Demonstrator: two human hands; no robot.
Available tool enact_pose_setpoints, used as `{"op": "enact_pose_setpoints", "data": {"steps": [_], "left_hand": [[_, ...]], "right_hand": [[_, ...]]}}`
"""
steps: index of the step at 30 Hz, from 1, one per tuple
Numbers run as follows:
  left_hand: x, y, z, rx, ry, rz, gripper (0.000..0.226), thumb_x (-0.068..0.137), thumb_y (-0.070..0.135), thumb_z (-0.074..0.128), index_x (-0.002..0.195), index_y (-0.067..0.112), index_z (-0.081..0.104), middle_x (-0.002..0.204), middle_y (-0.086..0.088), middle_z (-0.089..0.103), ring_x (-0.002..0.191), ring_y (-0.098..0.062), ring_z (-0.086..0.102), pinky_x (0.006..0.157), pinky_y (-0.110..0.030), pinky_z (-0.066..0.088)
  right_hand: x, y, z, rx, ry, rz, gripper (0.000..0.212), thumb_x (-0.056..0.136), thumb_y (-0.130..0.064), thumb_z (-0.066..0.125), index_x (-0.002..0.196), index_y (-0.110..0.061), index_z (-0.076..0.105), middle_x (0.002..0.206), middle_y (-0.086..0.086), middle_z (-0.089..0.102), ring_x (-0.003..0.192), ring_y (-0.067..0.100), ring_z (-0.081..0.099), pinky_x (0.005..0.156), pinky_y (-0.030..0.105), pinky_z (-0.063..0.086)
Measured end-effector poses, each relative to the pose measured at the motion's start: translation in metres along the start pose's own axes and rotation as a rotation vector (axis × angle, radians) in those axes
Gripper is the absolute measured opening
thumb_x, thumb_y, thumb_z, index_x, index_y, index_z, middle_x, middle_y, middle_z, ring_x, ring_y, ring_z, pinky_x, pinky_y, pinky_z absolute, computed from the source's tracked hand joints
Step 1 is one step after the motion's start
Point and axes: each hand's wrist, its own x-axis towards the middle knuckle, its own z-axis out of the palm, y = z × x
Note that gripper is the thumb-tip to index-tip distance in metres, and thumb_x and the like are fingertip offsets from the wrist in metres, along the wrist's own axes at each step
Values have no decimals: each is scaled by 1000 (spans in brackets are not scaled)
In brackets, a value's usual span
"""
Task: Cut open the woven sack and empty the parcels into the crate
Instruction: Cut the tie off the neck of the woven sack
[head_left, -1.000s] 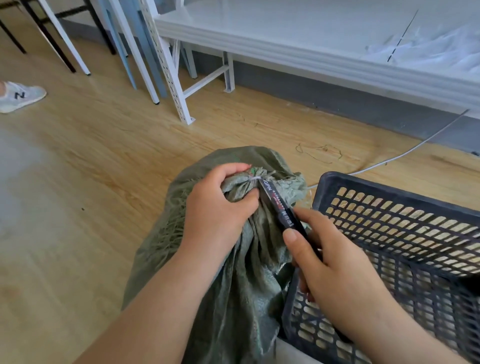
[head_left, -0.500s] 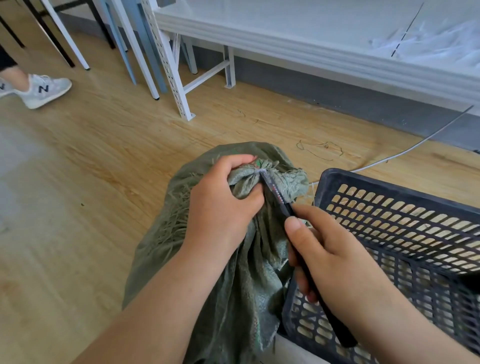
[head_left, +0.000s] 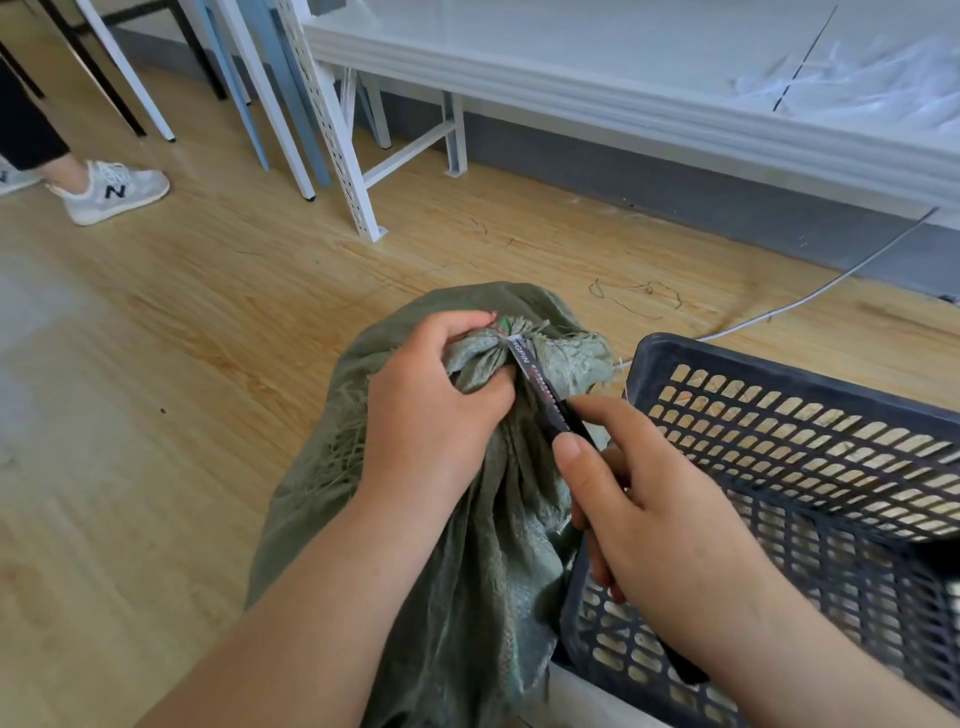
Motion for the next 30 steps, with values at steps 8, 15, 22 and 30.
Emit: {"op": "enact_pose_setpoints", "data": {"steps": [8,15,22,30], "left_hand": [[-1,0,-1,-18,21,13,39,77,23,76,111,35,63,101,19,68,94,3,64,83,-19,51],[-2,1,-1,-20,34,25,38,77,23,76,110,36,63,101,18,69,94,2,65,84,-21,52],[-6,2,2,-2,36,56,38,78,23,75,112,33,61,102,19,67,95,6,62,79,-11,46],[-5,2,1,-2,40,34,37,78,23,75,110,34,61,100,20,68,93,7,63,79,-11,46]], "right_hand": [[-1,4,4,-36,19,-18,20,90,-48,42,110,-51,45,65,-7,64,46,8,57,57,38,55],[0,5,7,-13,31,-10,20,90,-48,42,109,-52,45,65,-9,64,45,8,57,56,38,55],[2,-2,5,176,32,71,12,95,-38,45,105,-43,50,60,1,57,38,10,52,42,24,41],[3,0,2,62,0,32,15,91,-45,44,106,-48,48,60,-3,61,44,8,55,52,31,50]]}}
